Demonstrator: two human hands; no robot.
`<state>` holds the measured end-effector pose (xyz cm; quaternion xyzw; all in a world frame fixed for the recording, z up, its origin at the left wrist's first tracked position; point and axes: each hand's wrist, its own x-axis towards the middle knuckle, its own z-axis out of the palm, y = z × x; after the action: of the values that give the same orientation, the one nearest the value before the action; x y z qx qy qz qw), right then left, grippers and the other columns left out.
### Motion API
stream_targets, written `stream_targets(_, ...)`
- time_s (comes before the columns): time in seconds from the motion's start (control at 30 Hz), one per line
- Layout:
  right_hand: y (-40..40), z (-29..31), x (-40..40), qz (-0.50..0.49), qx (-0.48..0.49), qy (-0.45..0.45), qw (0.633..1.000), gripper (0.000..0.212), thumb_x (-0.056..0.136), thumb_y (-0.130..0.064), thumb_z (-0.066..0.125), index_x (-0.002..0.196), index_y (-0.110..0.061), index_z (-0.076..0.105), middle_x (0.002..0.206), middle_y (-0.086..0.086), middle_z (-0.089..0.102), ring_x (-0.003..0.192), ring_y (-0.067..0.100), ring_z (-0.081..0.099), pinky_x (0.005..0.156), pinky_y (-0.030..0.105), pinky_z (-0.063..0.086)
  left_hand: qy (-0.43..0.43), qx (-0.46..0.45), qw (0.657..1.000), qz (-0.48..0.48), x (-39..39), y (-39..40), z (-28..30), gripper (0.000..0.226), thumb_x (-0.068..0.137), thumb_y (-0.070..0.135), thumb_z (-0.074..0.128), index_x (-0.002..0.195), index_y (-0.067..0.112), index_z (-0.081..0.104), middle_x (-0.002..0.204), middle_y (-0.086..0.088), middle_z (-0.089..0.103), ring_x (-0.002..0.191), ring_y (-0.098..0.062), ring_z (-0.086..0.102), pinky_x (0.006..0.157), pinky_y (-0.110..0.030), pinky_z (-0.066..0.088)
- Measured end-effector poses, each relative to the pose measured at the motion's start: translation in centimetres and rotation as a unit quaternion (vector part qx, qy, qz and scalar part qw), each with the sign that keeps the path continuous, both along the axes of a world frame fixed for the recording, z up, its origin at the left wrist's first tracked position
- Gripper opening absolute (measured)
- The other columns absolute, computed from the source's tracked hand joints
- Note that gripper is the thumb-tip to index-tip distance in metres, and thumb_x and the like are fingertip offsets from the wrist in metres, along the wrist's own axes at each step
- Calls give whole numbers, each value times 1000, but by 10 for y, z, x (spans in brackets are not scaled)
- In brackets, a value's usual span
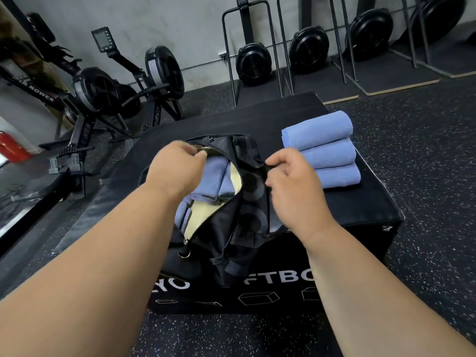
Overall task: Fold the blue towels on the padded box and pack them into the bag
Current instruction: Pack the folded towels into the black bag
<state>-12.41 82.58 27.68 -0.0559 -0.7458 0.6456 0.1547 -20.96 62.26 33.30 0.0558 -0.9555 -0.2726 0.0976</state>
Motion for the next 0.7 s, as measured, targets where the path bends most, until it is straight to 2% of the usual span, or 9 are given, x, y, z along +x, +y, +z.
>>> stream_targets(0.1,18,-4,-2,-71,-88,-23,993,25,88,-12,48,90,-34,60,68,-8,67,68,15,57,66,35,46,42,64,996,-47,17,29,36,24,97,45,65,113,29,71,98,9,75,94,-13,70,87,-33,56)
stream_targets(0.2,39,-10,-4,-151,-145,-23,978,22,91,-16,45,92,-34,58,76,-4,66,76,15,59,69,31,45,35,108,989,-90,27,66,59,18,95,42,68,108,31,71,95,8,75,87,-10,70,77,-30,54)
stream_targets(0.37,70,-19,-9,-221,-246,-32,943,13,89,-25,46,92,-21,57,79,5,63,82,25,55,78,38,44,-104,113,976,-154,14,140,41,14,94,27,67,91,14,69,84,-10,74,72,-22,63,73,-35,55)
stream_targets(0.43,77,-20,-11,-228,-259,-30,938,14,87,-28,46,92,-21,58,78,7,63,81,26,56,80,40,45,-157,123,969,-147,0,165,21,20,96,31,65,96,11,69,93,-9,75,80,-26,72,75,-33,60)
stream_targets(0.47,80,-20,-11,-230,-262,-26,937,16,85,-30,46,91,-22,58,76,6,63,81,27,57,81,41,47,-176,122,967,-136,-7,175,10,24,97,33,63,100,9,69,99,-11,76,87,-29,75,82,-38,63)
stream_targets(0.5,82,-20,-11,-232,-262,-24,936,17,84,-31,46,92,-22,59,74,5,64,80,27,58,81,42,48,-186,125,966,-128,-13,184,0,25,98,33,63,102,9,68,105,-12,75,92,-31,74,89,-43,63)
stream_targets(0.57,88,-22,-11,-232,-262,-22,937,19,84,-32,46,93,-23,61,70,1,64,79,26,59,81,42,49,-197,155,961,-113,-23,199,-14,24,99,34,62,108,12,68,111,-11,70,96,-29,69,93,-40,60)
stream_targets(0.63,94,-25,-10,-232,-261,-19,937,19,85,-32,47,93,-23,61,65,-5,64,78,24,59,80,41,49,-207,195,956,-74,-34,209,-26,47,92,39,65,129,10,65,122,-11,69,108,-32,68,95,-35,54)
stream_targets(0.7,103,-28,-11,-232,-256,-18,938,15,88,-31,48,91,-24,61,60,-11,62,77,22,59,79,40,49,-204,240,949,-24,-54,214,-42,72,76,49,66,139,13,60,131,-9,66,115,-33,64,106,-42,51)
